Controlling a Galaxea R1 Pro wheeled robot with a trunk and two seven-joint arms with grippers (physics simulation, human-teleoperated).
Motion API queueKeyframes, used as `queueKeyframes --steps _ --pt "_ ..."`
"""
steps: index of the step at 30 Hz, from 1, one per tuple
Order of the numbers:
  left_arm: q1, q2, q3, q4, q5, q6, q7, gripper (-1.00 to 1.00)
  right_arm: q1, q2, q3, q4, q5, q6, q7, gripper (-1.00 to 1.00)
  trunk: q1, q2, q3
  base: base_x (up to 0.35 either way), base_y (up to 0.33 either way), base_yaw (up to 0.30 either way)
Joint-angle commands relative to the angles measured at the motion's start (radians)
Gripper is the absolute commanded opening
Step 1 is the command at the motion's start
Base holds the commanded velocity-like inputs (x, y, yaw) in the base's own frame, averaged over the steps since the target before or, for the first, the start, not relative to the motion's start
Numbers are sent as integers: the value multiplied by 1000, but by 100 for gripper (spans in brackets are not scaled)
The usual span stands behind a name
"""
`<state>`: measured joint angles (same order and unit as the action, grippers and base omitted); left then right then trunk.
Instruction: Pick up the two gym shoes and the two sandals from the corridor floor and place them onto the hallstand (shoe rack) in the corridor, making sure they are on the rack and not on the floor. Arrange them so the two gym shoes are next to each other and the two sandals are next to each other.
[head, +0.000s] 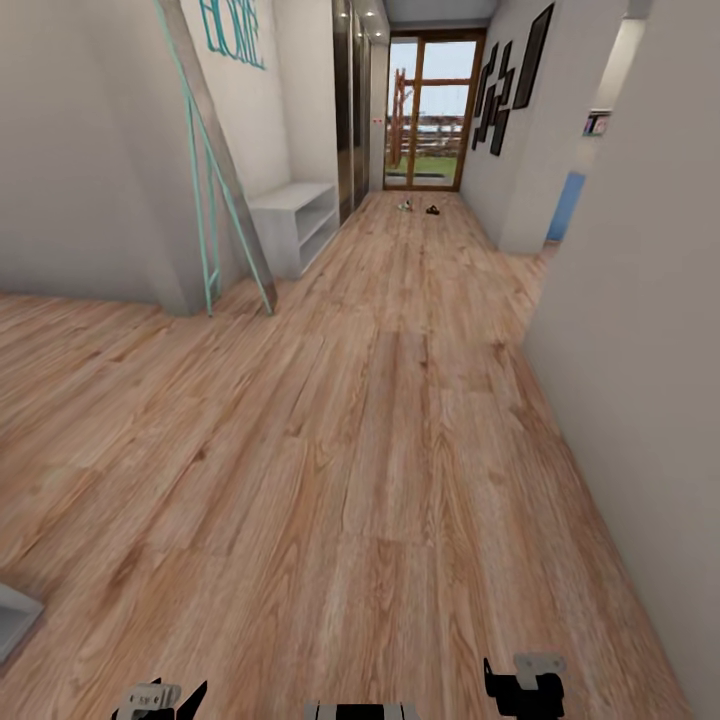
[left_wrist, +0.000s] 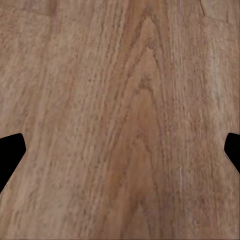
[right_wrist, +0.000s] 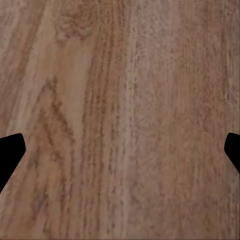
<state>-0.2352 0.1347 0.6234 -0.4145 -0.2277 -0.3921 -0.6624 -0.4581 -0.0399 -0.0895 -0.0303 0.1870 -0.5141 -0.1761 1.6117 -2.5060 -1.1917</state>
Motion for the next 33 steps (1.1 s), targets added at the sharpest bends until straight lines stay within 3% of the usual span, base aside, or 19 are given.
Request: queueKeyframes --steps 1,16,33 --pt "-1 -1 8 1 -11 -5 -5 100 -1 0 -8 1 11 -3 -3 100 0 0 -1 338 0 0" --pt "-1 -1 7 1 -10 -5 -5 100 -1 0 -8 1 8 -3 -3 100 0 0 1 338 0 0" --pt "-1 -1 8 2 -7 -3 -5 100 -1 1 -7 2 9 -3 -3 100 0 0 25 338 0 0"
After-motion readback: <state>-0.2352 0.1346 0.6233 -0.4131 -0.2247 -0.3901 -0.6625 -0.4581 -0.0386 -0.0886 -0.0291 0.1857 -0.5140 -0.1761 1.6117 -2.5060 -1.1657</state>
